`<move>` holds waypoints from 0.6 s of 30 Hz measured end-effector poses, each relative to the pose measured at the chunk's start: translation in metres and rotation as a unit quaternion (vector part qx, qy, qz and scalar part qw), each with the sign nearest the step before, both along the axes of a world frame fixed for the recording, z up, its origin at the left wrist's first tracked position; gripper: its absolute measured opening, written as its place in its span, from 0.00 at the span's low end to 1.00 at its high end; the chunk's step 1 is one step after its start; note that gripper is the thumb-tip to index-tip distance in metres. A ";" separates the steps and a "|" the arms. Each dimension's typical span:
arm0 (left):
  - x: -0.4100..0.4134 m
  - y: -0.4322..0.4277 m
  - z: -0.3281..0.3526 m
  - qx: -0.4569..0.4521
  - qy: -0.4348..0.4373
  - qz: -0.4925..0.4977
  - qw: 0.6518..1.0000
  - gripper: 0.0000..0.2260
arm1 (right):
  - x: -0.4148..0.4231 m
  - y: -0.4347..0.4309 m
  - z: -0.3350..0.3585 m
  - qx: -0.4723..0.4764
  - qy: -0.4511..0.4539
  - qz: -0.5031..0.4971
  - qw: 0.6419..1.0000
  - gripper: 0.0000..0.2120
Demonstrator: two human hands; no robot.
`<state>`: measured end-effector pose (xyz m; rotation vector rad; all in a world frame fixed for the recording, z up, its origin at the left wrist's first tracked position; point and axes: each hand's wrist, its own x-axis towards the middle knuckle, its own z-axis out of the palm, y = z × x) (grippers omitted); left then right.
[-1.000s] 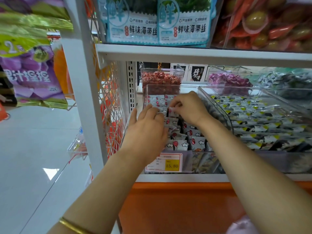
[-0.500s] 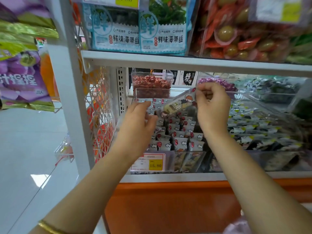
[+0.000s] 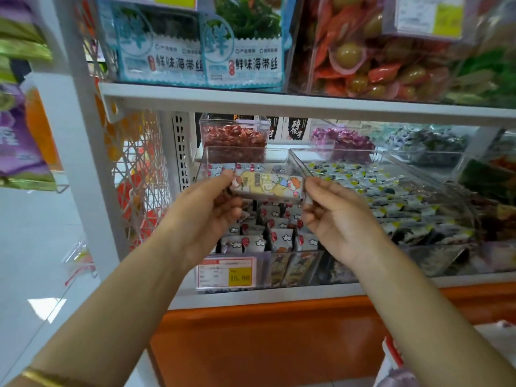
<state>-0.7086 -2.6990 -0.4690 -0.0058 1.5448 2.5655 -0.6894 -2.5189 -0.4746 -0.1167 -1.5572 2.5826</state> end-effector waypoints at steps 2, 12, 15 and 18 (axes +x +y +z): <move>0.000 -0.002 0.001 0.002 -0.017 0.018 1.000 0.06 | -0.001 -0.001 0.001 -0.066 -0.013 0.035 0.997 0.04; 0.005 -0.003 0.005 -0.290 0.093 0.092 0.948 0.13 | -0.002 -0.004 0.007 -0.280 -0.071 0.067 0.955 0.17; 0.004 -0.002 0.009 -0.090 -0.030 -0.015 0.995 0.16 | -0.003 -0.005 0.009 -0.330 -0.062 0.072 0.939 0.30; 0.002 -0.001 0.008 0.069 -0.113 -0.068 0.989 0.16 | -0.004 -0.007 0.009 -0.368 -0.046 0.076 0.926 0.31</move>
